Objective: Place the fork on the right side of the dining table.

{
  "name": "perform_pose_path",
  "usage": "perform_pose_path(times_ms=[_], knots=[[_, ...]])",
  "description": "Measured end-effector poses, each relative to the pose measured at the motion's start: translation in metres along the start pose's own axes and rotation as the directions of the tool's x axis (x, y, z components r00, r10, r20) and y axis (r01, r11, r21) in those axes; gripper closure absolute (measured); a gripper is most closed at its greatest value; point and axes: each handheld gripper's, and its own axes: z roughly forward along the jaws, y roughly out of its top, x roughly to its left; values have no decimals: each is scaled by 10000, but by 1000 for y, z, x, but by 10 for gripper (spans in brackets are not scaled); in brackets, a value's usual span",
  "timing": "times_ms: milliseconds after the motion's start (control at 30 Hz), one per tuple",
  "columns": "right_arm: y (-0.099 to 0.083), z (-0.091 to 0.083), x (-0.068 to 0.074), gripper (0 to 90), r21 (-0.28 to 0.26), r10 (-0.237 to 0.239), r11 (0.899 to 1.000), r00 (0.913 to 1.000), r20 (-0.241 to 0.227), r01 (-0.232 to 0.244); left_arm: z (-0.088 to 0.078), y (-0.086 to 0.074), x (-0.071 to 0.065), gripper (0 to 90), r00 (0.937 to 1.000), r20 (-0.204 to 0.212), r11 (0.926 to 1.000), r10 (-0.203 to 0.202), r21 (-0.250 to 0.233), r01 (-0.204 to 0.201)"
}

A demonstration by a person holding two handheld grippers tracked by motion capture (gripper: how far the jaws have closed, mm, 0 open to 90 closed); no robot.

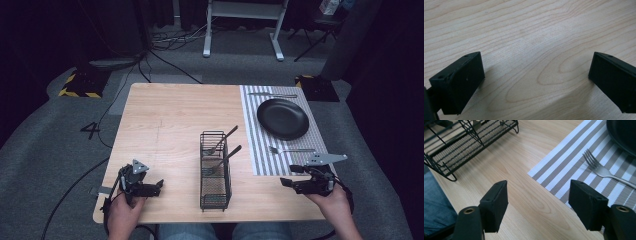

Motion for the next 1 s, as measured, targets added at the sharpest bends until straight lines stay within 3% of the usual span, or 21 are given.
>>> perform_pose_path(times_ms=[400,667,800,1000], knots=[[-24,37,12,332,222,-534,9984,9977,421,525,0,0,0,3,10000,-1,10000,-20,-10,20],[-33,57,12,319,252,-822,9964,9939,739,805,0,0,0,3,10000,1,10000,2,0,-2],[-37,62,14,313,1,-877,9961,9928,819,880,0,0,0,3,10000,-1,10000,4,0,-4],[-41,67,15,292,42,-1011,9949,9895,1033,1012,0,0,0,3,10000,-1,10000,3,1,-3]])
